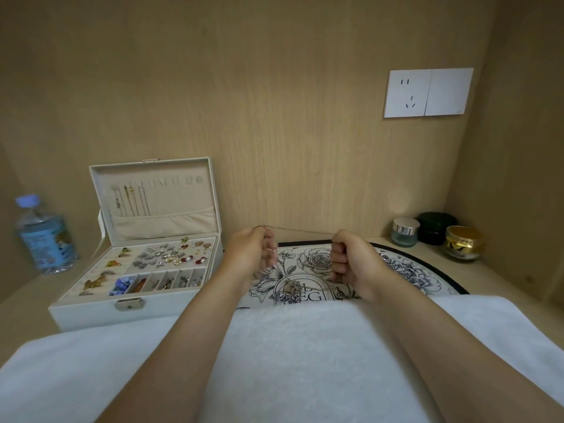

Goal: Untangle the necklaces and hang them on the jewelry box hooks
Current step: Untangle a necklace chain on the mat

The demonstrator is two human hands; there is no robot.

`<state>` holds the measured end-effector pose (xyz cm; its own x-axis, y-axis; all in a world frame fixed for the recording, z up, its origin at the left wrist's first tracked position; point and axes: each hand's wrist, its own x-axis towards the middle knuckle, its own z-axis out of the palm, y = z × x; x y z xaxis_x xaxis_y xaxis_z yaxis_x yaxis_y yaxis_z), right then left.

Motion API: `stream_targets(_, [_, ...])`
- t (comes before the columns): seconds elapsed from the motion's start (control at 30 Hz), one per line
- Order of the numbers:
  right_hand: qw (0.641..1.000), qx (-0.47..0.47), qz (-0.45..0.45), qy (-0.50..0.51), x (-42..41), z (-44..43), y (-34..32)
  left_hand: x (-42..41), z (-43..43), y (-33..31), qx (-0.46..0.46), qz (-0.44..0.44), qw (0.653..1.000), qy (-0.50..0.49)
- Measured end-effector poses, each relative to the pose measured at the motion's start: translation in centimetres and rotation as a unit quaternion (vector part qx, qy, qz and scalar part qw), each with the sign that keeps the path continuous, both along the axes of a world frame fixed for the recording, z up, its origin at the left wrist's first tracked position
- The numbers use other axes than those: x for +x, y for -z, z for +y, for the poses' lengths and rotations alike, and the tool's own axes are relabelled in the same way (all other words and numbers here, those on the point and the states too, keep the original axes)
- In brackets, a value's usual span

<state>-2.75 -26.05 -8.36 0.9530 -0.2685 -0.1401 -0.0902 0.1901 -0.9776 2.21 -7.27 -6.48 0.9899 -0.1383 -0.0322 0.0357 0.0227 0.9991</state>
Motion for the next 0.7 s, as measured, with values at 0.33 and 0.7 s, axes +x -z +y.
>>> stream_targets(0.33, [0.926, -0.34, 0.044, 0.155, 1.5, -1.7, 1.7, 2.5, -0.6, 4.7, 0.284, -0.201, 0.936, 0.051])
stream_targets(0.7, [0.808, -0.567, -0.106, -0.118, 1.1, 0.4, 3.4, -0.6, 1.5, 3.7, 0.517, -0.269, 0.8, 0.142])
